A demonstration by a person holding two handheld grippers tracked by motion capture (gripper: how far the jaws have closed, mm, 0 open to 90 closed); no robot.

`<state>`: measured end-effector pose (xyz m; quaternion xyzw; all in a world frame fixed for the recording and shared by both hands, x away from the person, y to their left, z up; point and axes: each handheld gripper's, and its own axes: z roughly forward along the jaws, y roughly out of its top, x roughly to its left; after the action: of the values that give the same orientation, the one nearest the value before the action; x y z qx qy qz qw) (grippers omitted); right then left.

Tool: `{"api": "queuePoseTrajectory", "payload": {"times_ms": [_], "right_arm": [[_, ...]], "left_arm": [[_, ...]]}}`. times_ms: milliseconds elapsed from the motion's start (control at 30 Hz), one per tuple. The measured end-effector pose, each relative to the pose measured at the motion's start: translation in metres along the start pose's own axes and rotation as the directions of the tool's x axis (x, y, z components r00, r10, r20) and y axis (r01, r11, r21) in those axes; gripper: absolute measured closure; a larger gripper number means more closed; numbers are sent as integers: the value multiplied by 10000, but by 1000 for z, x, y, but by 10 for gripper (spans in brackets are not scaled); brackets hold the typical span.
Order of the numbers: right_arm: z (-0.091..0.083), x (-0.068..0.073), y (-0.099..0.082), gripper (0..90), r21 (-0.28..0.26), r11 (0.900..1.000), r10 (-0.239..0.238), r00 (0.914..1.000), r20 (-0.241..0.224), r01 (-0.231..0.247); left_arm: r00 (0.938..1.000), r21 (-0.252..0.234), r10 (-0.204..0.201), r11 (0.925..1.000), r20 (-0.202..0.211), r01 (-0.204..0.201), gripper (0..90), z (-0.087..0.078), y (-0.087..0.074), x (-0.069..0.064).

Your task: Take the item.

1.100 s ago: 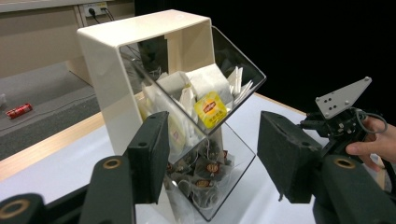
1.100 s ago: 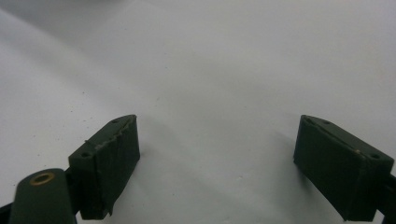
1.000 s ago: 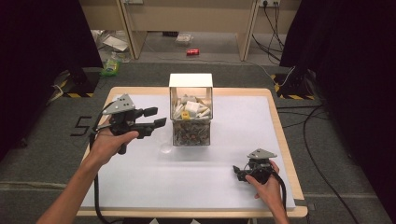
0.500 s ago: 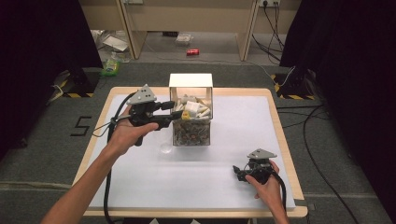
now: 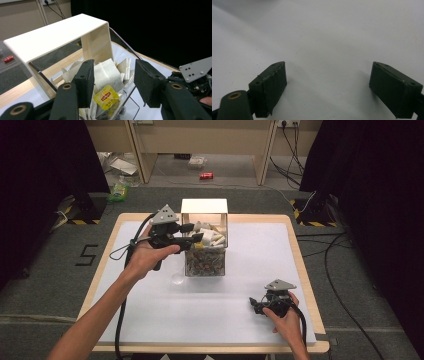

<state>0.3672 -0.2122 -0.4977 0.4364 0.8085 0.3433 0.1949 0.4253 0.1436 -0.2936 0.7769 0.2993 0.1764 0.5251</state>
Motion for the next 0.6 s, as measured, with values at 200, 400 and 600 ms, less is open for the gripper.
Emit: {"api": "queuePoseTrajectory", "payload": {"times_ms": [200, 400, 600], "right_arm": [[0, 0, 0, 148, -2, 10000, -4, 10000, -1, 4], [0, 0, 0, 148, -15, 10000, 1, 10000, 2, -1], [0, 0, 0, 148, -19, 10000, -4, 10000, 1, 4]], "left_arm": [[10000, 178, -4, 9998, -82, 5, 472, 9, 1, -1], [9998, 466, -78, 9989, -200, 87, 437, 21, 1, 1], [9995, 639, -172, 9978, -280, 189, 425, 29, 1, 4]]}}
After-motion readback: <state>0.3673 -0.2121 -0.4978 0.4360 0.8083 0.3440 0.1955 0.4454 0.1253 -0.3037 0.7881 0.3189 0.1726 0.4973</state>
